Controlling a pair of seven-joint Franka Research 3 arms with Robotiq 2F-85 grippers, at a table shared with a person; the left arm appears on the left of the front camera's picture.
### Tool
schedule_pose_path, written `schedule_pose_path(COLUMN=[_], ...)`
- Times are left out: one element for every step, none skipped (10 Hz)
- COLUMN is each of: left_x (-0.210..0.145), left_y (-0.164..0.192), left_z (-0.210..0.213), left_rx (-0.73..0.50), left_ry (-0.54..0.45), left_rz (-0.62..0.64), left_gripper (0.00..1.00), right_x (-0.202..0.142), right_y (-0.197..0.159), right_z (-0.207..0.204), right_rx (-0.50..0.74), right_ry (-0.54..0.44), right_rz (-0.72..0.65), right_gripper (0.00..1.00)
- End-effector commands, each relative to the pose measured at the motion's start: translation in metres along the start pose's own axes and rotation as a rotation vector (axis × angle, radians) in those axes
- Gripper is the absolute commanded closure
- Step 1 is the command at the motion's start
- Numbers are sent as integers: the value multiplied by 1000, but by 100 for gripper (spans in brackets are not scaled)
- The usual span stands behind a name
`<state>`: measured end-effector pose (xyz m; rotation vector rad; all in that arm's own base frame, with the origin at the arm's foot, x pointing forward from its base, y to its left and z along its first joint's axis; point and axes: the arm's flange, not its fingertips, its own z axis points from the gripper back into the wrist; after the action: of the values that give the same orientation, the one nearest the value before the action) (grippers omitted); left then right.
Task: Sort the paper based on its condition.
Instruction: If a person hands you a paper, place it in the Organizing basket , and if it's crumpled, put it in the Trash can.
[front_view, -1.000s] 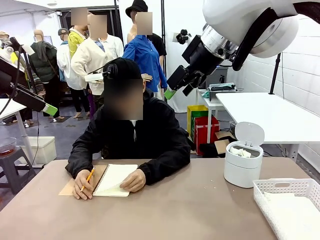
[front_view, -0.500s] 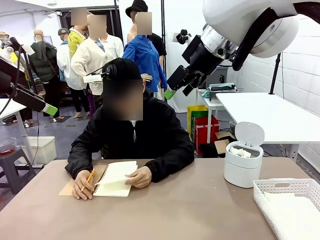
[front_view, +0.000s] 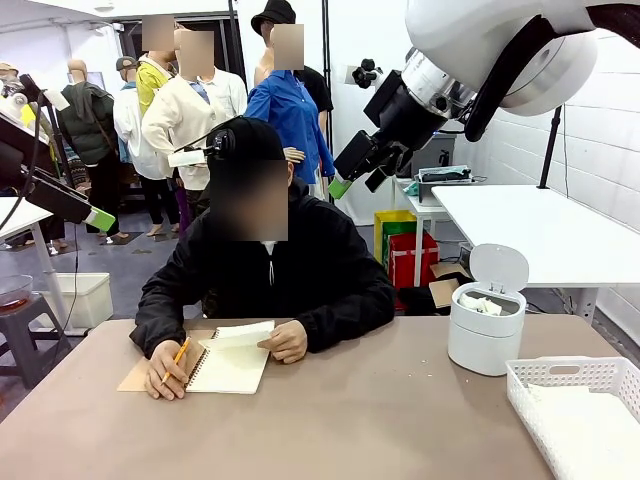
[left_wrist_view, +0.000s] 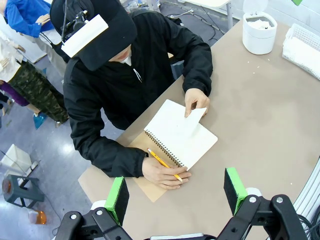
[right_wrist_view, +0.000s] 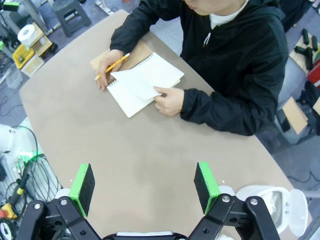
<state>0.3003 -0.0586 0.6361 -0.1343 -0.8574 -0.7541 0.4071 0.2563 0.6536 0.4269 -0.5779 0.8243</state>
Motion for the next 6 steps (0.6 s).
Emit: schedule_pose_path(left_x=[0,0,0,0,0,0], left_y=[0,0,0,0,0,0], left_z=[0,0,0,0,0,0], left_rx=[6,6,6,6,6,6], left_ry=[4,4,4,4,4,4], left_rz=[1,1,1,1,1,1], left_gripper=[0,0,0,0,0,0], right_x=[0,0,0,0,0,0], right_y=[-1,-1,-1,-1,-1,-1], right_z=[1,1,1,1,1,1], right_rx=[-1,-1,-1,-1,-1,-1], right_ry=[-1,-1,-1,-1,-1,-1], right_rz=[-8,-8,-8,-8,-8,-8], right_gripper=[0,0,0,0,0,0])
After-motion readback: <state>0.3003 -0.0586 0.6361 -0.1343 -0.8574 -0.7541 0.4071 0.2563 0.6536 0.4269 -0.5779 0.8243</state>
